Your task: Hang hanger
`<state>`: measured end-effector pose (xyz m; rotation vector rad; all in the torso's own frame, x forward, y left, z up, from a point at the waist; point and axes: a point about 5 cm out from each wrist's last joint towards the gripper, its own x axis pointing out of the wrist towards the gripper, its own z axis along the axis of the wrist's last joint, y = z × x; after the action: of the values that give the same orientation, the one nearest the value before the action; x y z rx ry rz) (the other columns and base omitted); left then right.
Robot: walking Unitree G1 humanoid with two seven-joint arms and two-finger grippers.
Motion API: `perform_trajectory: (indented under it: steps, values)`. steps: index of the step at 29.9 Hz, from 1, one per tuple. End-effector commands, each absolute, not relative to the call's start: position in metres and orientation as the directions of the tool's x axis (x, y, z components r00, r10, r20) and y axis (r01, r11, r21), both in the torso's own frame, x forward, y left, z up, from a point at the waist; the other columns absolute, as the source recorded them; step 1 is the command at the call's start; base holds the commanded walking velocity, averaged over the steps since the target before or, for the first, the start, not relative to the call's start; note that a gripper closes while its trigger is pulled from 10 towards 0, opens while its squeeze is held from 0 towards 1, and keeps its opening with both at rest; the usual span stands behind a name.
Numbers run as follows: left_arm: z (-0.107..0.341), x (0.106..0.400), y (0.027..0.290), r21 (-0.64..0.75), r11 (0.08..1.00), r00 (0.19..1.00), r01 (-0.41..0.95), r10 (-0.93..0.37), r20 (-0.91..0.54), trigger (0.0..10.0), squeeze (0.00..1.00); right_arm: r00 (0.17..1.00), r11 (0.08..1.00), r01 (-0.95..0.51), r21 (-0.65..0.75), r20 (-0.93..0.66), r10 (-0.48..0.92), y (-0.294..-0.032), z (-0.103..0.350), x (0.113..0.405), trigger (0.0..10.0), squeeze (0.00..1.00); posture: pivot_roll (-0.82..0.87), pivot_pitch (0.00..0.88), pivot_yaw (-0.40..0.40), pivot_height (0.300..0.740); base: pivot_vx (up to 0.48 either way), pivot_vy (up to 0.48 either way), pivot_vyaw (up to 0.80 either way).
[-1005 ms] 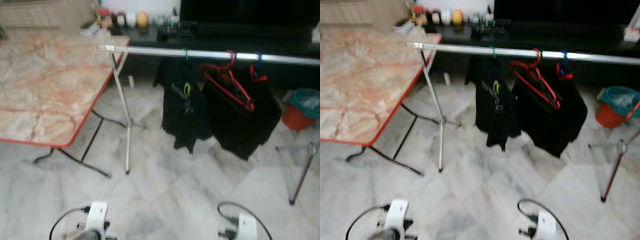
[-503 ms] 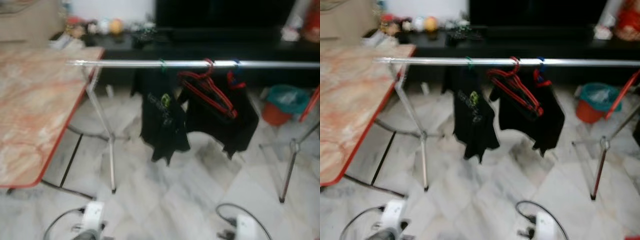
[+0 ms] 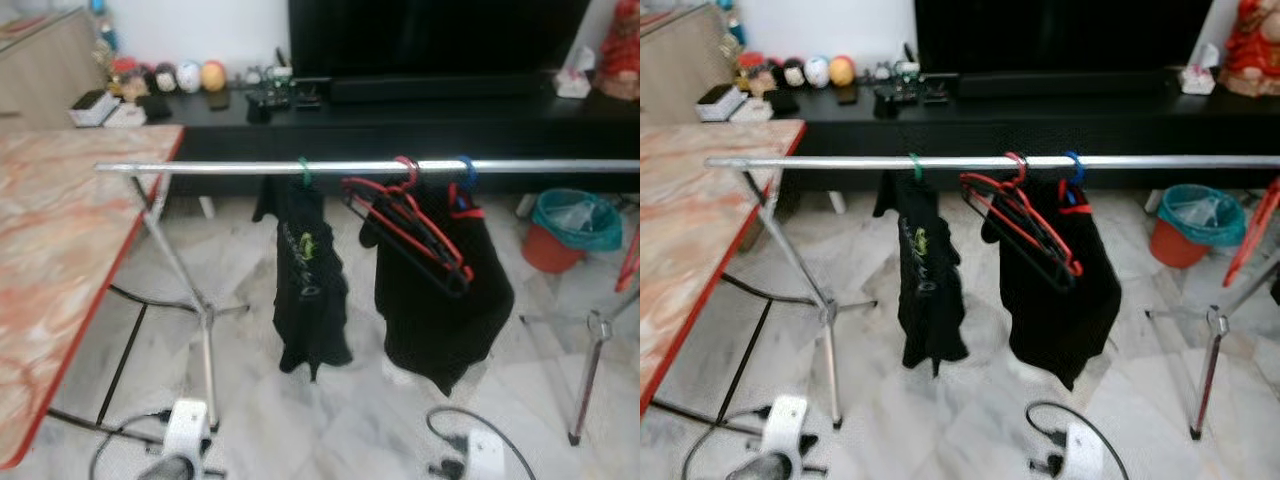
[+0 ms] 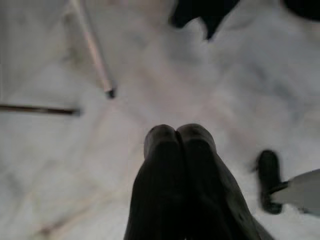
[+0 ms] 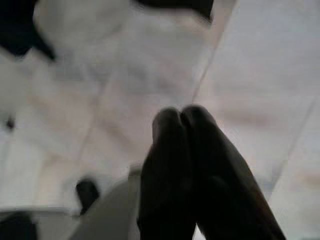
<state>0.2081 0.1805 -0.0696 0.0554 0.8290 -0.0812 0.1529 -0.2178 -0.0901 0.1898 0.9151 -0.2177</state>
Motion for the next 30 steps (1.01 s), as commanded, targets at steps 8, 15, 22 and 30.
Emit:
perform_trajectory:
  steps: [8,15,22,30]
  values:
    - [-0.057,0.224,0.198,0.059,0.995,0.723,0.076,-0.015,-0.690,10.0,0.00,0.600,0.961,0.257,0.099,-0.796,-0.079,-0.209,-0.090,0.158,10.0,0.00,0.01,0.048,0.019,0.740,0.300,0.000,0.00]
    - [-0.038,0.249,0.196,0.049,0.995,0.796,0.082,-0.036,-0.604,10.0,0.00,0.601,0.961,0.255,0.103,-0.796,-0.075,-0.207,-0.090,0.159,10.0,0.00,0.00,0.050,0.022,0.740,0.000,0.000,0.00]
    - [-0.001,0.285,0.202,0.082,0.996,0.916,0.028,0.008,-0.401,10.0,0.00,0.603,0.962,0.254,0.103,-0.795,-0.074,-0.207,-0.089,0.160,10.0,0.00,0.00,0.055,0.023,0.740,0.000,0.000,0.00]
    - [0.048,0.320,0.194,-0.030,0.991,0.975,0.129,-0.132,-0.176,10.0,0.77,0.606,0.963,0.250,0.104,-0.793,-0.071,-0.209,-0.088,0.163,10.0,0.00,0.00,0.057,0.030,0.740,0.000,0.000,0.00]
